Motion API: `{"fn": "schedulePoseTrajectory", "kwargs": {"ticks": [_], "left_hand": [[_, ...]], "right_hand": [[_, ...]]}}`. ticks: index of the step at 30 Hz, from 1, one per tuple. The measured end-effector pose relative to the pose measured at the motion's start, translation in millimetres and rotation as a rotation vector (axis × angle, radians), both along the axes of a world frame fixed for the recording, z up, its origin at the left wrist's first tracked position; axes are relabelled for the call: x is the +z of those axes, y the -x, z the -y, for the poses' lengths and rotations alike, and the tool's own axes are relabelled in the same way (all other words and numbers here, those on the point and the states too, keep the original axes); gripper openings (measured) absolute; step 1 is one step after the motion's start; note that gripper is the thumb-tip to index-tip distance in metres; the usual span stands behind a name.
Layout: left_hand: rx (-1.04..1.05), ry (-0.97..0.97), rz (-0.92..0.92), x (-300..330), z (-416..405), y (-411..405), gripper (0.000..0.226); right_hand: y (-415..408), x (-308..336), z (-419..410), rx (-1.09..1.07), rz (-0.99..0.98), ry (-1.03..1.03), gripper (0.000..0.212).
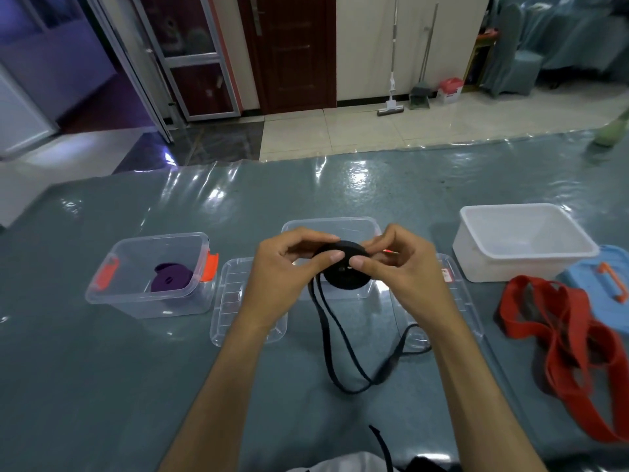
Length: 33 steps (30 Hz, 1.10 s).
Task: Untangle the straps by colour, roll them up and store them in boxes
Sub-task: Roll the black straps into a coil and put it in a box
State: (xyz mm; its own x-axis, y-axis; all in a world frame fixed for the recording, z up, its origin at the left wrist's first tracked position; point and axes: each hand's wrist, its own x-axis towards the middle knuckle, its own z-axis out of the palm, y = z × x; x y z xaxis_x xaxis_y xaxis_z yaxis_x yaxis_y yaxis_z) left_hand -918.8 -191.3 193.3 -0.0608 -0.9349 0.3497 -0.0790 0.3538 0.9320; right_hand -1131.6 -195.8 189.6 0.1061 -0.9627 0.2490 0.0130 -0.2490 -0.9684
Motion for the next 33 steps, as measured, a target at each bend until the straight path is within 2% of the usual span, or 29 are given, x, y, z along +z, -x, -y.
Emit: {"fn": "schedulePoseTrajectory", "kwargs": {"ticks": [5,8,10,14,17,19,24,26,28,33], "left_hand": [[-0.061,-0.018,-0.036,-3.5,5.2,2.0,0.026],[-0.029,0.013,-0.002,-4.4,9.8,-4.3,0.026],[0.011,0.011,-0.045,-6.1,10.0,-1.6,0.023],[-0.058,0.016,-0.103,-7.8,16.1,-2.0,0.031],[-0.039,0.025,-0.080,-7.5,23.3,-9.6,0.033],[0.026,0.029,-0.086,-8.2,25.4,-10.2,0.029],[0.000,-0.001,-0.163,-8.4,31.2,-9.7,0.024],[0.002,-0.002,-0.127,-8.8,35.0,-14.2,0.025],[0.042,0.020,-0.060,-9.9,36.5,-14.8,0.027],[0.010,-0.002,-0.142,-13.2,37.2,-7.3,0.026]], "right_hand": [[-1.6,-2.9,4.8,-0.101,-0.015,0.103,0.024],[-3.4,-3.8,7.2,-0.015,-0.016,0.065,0.025],[-3.6,-2.6,10.0,0.016,-0.018,0.081,0.025],[-9.5,-1.4,15.1,-0.130,0.050,0.172,0.025],[-13.3,-3.7,19.0,-0.053,0.102,0.119,0.016],[-13.9,-5.0,23.7,0.008,0.102,0.078,0.021],[-21.1,-4.4,33.0,-0.040,0.123,0.117,0.023],[-22.2,-7.7,37.7,-0.009,0.105,0.087,0.018],[-24.0,-10.5,41.1,0.026,0.071,0.067,0.023],[-31.6,-14.1,42.4,-0.128,0.132,0.135,0.025]]}}
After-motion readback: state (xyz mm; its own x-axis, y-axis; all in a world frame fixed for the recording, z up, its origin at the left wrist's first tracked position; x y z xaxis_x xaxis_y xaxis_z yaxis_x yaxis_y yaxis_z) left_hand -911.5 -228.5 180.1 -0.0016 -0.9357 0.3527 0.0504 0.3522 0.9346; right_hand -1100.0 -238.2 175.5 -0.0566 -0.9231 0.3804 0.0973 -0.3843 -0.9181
